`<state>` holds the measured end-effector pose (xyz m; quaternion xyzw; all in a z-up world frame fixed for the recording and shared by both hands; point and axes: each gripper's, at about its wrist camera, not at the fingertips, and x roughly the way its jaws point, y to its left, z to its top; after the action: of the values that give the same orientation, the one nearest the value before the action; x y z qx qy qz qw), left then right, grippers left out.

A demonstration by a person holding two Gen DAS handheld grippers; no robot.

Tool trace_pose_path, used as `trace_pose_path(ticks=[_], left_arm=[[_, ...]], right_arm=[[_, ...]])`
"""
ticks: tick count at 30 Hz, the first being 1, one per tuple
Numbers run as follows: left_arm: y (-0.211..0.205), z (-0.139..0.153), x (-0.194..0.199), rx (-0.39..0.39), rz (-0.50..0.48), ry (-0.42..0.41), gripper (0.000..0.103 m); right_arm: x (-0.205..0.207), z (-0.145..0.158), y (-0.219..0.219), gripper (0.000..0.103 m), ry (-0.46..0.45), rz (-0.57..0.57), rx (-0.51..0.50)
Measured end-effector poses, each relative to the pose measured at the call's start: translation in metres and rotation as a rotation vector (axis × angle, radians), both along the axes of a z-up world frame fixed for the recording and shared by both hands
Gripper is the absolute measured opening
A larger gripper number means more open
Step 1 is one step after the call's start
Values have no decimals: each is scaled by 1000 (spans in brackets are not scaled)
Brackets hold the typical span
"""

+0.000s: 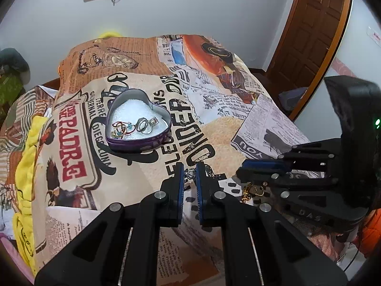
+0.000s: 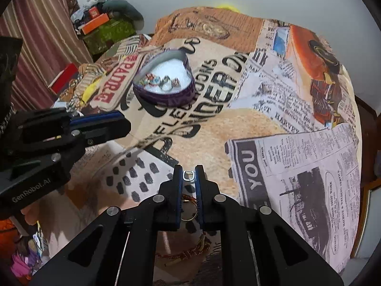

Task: Organize jewelry
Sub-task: 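Grasp an earring with the left gripper while the right gripper grasps a small ring, then carry the earring and ring in both grippers over the heart tin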

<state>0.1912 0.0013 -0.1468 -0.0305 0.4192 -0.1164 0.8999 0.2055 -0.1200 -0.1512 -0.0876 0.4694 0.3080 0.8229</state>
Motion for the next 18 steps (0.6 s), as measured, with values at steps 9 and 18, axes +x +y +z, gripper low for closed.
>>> trace_pose_path(ticks=[9, 18], left_arm=[[12, 19, -6, -10, 32, -43, 8], [28, 40, -6, -11, 69, -101, 8]], right_arm=[[-1, 35, 1, 9, -85, -23, 39], [6, 62, 14, 9, -156, -21, 75]])
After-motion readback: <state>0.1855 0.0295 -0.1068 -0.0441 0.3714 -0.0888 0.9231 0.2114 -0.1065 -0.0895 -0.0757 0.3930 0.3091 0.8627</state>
